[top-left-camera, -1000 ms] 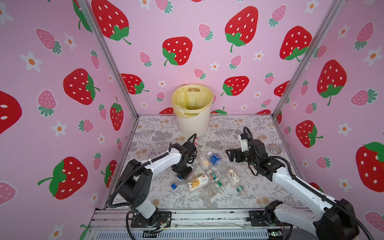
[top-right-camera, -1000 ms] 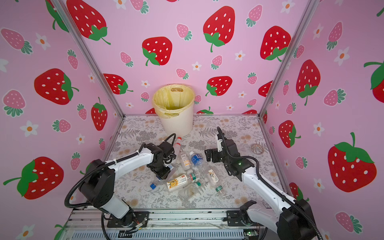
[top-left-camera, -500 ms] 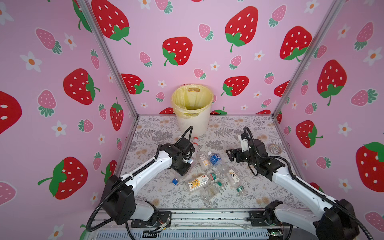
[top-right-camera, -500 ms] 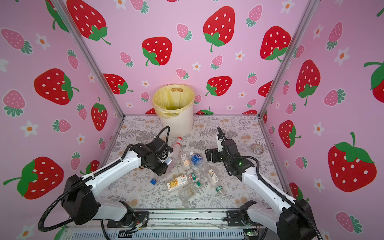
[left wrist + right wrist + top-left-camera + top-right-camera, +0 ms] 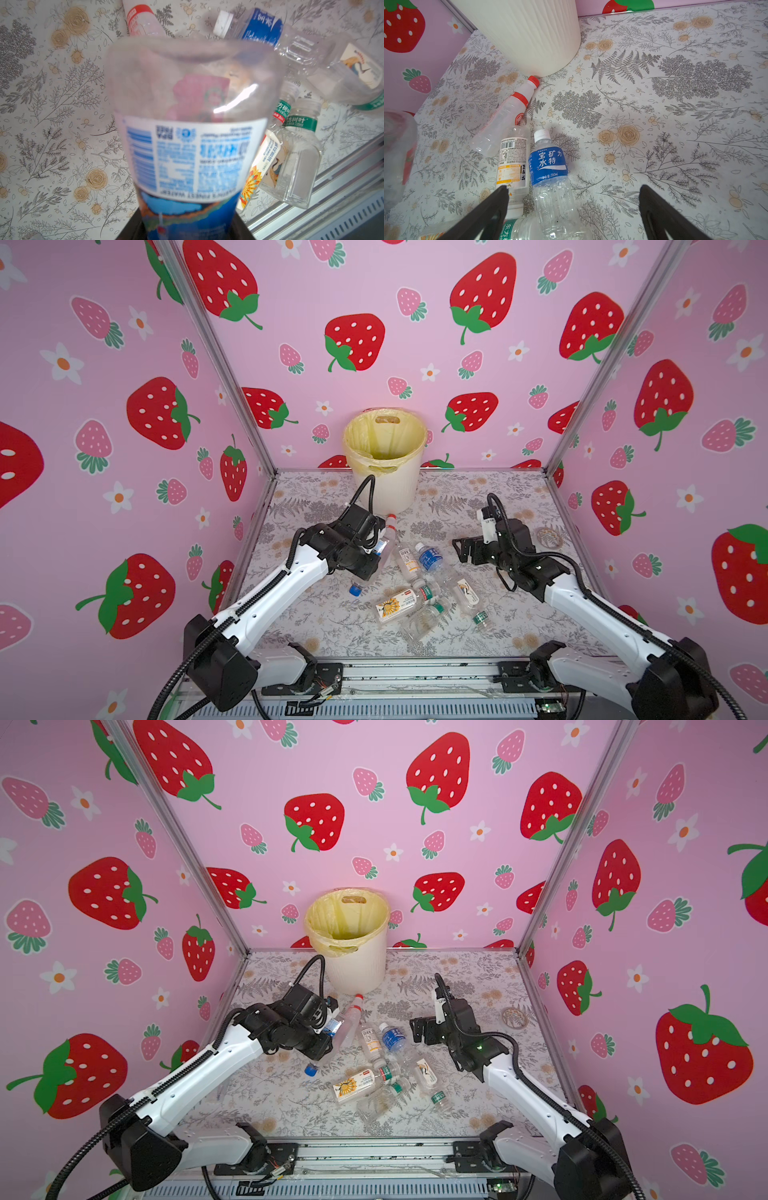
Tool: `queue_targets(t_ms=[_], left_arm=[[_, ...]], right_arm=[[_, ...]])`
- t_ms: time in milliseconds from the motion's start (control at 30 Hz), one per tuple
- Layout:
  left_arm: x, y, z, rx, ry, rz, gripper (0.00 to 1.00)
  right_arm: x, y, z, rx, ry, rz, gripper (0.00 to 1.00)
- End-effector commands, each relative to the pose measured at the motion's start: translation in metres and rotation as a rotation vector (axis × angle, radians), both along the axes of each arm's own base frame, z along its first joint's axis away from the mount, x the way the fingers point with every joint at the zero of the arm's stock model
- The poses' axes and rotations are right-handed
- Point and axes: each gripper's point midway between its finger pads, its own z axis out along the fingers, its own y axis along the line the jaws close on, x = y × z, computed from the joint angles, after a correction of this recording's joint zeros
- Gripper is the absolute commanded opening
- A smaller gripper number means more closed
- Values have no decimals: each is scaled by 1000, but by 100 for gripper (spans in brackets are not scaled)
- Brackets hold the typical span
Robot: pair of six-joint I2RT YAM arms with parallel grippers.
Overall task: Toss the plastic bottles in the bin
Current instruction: 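Lift the Artesian bottle with the left gripper and carry it toward the bin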
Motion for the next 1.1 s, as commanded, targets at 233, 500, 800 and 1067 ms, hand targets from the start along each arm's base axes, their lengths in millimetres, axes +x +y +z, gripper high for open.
queue_targets(t_ms=[233,500,800,1067], left_arm=[[52,-11,75,-187,-225,76,43],[80,0,116,-281,-349,154,34],[77,12,134,-394,-442,169,34],[76,34,148,-498,-500,250,34]], right_arm=[[9,-1,-4,-24,14,-24,99],[13,3,-7,-15,33,-28,99],[22,7,-14,-14,57,-45,99],[33,14,-12,0,57,-58,99]])
